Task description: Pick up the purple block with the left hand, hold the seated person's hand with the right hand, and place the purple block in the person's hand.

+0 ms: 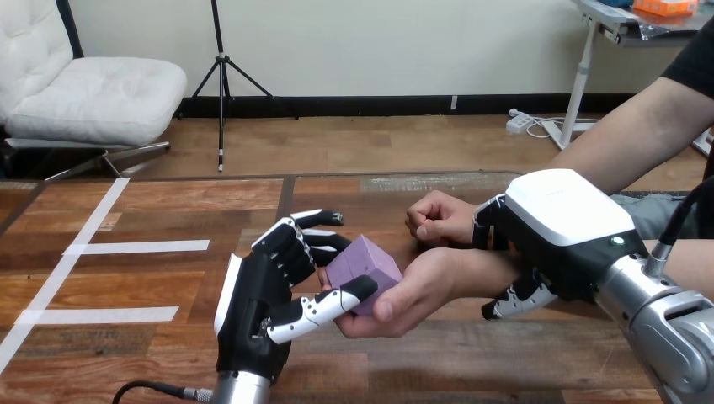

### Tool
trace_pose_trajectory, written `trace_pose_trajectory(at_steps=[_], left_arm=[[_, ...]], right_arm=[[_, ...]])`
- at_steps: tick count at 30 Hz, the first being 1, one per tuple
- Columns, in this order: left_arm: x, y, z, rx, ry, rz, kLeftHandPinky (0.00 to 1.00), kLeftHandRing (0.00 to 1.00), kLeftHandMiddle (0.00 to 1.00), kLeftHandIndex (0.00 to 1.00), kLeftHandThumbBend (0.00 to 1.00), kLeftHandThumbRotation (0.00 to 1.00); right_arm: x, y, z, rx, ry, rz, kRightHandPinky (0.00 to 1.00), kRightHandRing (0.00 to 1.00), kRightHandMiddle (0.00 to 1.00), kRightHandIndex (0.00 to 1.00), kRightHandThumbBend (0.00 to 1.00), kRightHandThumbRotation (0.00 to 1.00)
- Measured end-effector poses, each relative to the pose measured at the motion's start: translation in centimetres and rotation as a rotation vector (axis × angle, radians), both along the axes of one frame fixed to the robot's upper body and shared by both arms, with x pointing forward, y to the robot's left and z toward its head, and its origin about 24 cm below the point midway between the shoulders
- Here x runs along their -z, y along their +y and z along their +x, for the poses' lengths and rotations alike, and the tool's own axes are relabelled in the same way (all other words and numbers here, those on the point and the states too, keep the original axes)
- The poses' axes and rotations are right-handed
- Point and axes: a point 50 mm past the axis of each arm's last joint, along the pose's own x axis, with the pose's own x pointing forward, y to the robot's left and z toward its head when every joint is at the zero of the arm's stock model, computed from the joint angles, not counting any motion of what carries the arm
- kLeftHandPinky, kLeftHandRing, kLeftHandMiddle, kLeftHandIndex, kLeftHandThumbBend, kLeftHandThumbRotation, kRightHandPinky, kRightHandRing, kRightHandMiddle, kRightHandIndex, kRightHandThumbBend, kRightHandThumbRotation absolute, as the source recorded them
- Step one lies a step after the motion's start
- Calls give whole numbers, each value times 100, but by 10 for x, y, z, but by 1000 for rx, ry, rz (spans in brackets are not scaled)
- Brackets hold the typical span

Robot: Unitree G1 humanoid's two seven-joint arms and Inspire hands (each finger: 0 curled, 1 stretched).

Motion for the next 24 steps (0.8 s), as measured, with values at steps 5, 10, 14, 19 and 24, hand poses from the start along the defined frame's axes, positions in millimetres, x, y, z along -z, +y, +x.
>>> trace_pose_trajectory(at_steps=[5, 10, 14, 19, 24], left_arm=[[1, 0, -1, 1, 4, 2, 53, 48, 51, 61, 76, 0], [1, 0, -2, 3, 5, 2, 54, 49, 51, 61, 76, 0], [1, 0, -2, 5, 5, 3, 54, 48, 51, 61, 76, 0], [2, 0, -2, 9, 7, 3, 54, 48, 51, 61, 76, 0], [3, 0, -3, 15, 14, 2, 53, 48, 51, 61, 76, 0]], right_arm=[[-1, 1, 0, 4, -2, 0, 36, 40, 47, 49, 77, 0], [-2, 2, 0, 4, -6, 1, 36, 40, 47, 49, 78, 0], [-2, 2, 0, 4, -6, 2, 36, 41, 47, 49, 78, 0], [-2, 3, 0, 4, -6, 4, 36, 41, 47, 49, 78, 0], [-2, 3, 0, 3, -7, 2, 37, 42, 48, 50, 77, 0]])
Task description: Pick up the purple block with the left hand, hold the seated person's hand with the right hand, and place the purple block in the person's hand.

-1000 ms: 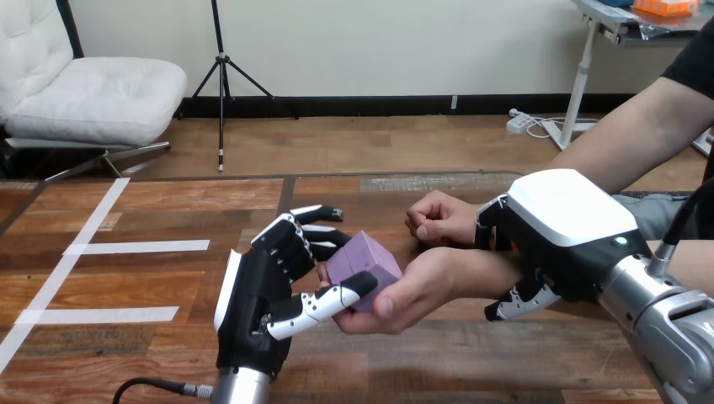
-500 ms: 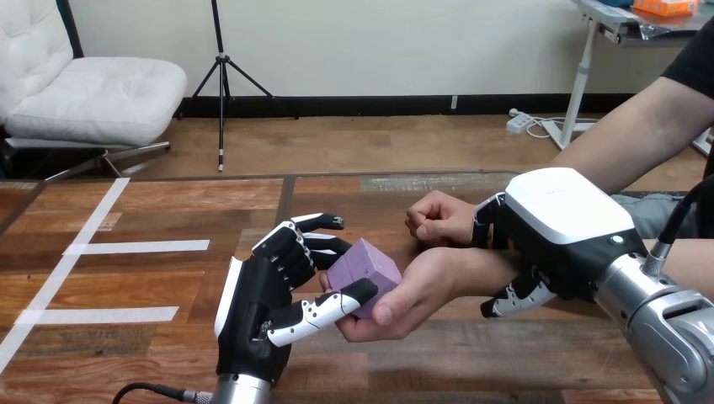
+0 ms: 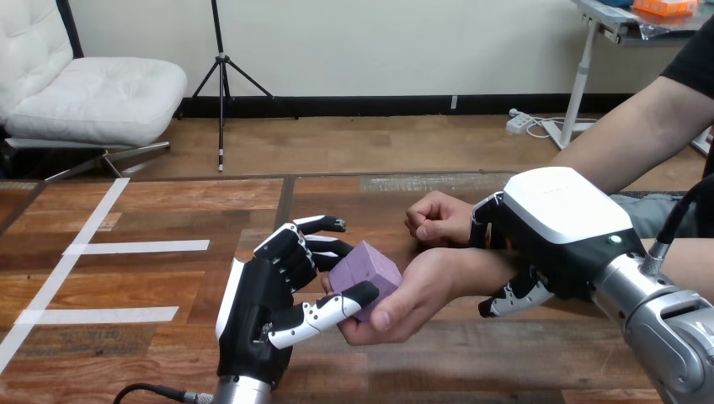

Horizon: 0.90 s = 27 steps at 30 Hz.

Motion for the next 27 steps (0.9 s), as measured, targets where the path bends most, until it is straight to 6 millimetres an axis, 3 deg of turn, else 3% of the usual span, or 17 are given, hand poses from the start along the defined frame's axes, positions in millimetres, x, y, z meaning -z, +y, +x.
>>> trace_pose_trajectory(at_steps=[27], left_arm=[[3, -2, -3, 14, 14, 7, 52, 48, 51, 62, 75, 0]], right_arm=[[0, 3, -1, -28, -19, -51, 37, 46, 53, 64, 80, 0]])
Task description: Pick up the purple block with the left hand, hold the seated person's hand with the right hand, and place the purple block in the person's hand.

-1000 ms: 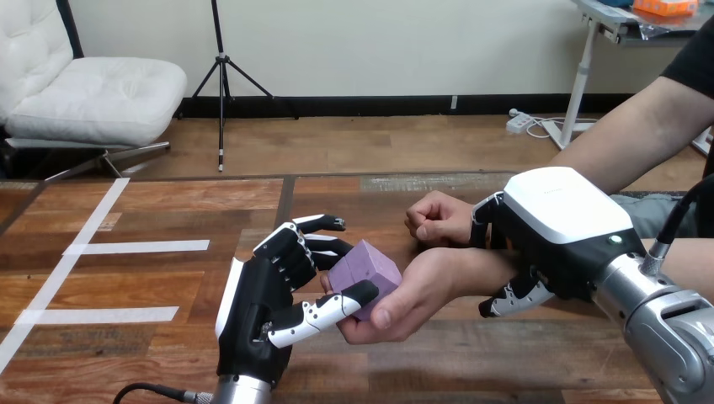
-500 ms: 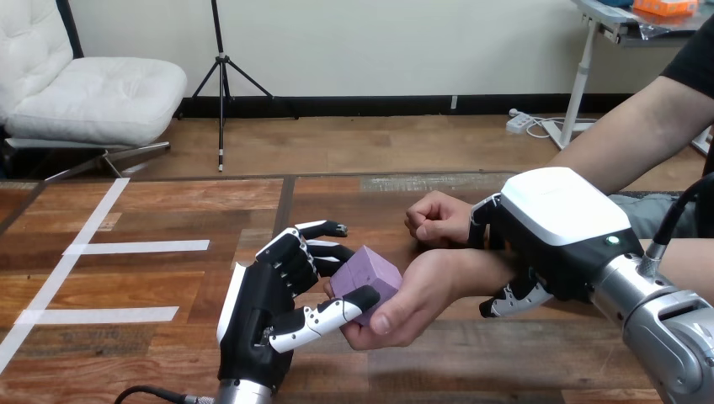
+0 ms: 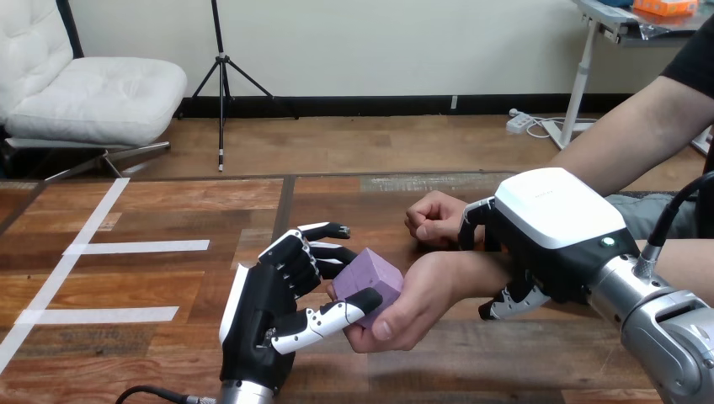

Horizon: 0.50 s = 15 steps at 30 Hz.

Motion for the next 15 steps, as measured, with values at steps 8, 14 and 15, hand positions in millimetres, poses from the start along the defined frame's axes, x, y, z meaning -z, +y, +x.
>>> trace_pose_trajectory(at_steps=[8, 14, 15], left_arm=[[0, -1, 0, 7, 0, -3, 53, 48, 51, 62, 75, 0], [0, -1, 0, 7, 1, -7, 53, 48, 52, 62, 75, 0], [0, -1, 0, 8, 1, -7, 52, 48, 52, 63, 74, 0]], right_arm=[[0, 0, 0, 1, -5, -12, 43, 54, 61, 68, 80, 0], [0, 0, 0, 3, -7, -17, 47, 59, 65, 70, 80, 0], [0, 0, 0, 3, -7, -18, 49, 60, 66, 70, 79, 0]])
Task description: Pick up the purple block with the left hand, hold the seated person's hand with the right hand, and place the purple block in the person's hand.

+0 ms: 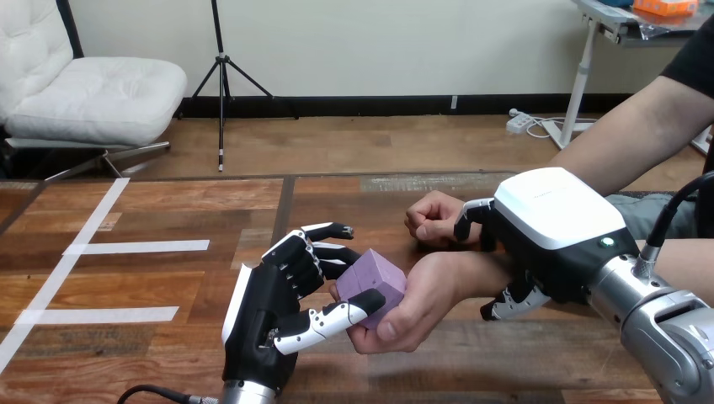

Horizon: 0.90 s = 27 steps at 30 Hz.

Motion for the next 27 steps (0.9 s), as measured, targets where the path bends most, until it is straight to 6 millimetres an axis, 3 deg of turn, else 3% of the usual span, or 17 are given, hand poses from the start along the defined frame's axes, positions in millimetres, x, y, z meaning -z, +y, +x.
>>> trace_pose_trajectory(at_steps=[14, 27], left_arm=[[0, 0, 0, 28, -5, -9, 51, 56, 62, 68, 73, 0], [-1, -5, -2, 72, -25, 17, 69, 75, 77, 77, 75, 6]], right_arm=[[0, 0, 0, 1, 0, 8, 51, 62, 68, 71, 80, 0], [-3, 2, -2, -7, -26, 39, 51, 62, 68, 72, 82, 0]])
